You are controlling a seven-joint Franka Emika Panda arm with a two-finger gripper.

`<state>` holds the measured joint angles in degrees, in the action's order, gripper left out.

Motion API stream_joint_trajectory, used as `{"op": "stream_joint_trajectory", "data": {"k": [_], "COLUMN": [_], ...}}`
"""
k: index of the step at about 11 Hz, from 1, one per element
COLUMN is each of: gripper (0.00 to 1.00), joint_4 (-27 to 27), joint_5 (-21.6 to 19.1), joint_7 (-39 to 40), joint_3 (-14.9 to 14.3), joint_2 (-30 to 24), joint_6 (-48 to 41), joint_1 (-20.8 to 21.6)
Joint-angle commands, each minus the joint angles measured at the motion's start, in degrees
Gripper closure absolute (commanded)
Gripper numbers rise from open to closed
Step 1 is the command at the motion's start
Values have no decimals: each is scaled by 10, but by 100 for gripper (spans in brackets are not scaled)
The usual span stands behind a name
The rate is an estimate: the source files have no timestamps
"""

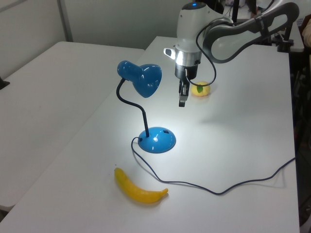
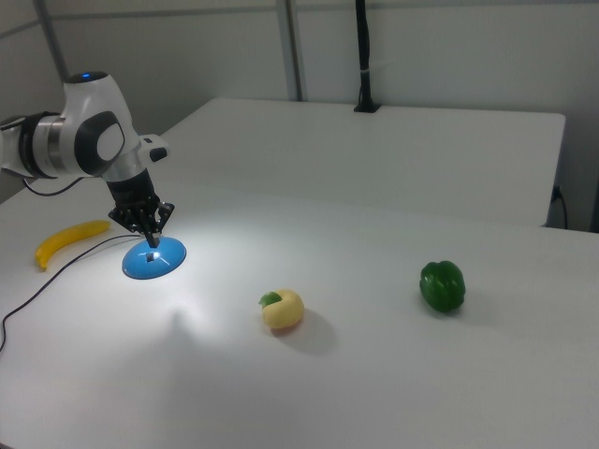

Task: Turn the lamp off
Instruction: 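Lower the gripper onto the switch on the blue lamp base, then press down on the lamp base switch with the gripper tips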

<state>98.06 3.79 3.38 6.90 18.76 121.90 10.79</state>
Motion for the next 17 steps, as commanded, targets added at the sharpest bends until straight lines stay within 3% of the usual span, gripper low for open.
{"op": "stream_joint_trajectory", "data": {"k": [1, 12, 17], "gripper": [100, 100, 100], "joint_4": [10, 20, 21], "joint_5": [1, 3, 3], "joint_7": [30, 35, 34], "joint_3": [8, 27, 27], "joint_2": [12, 73, 75], "joint_6": [34, 178, 179], "joint_1": [1, 17, 17]}}
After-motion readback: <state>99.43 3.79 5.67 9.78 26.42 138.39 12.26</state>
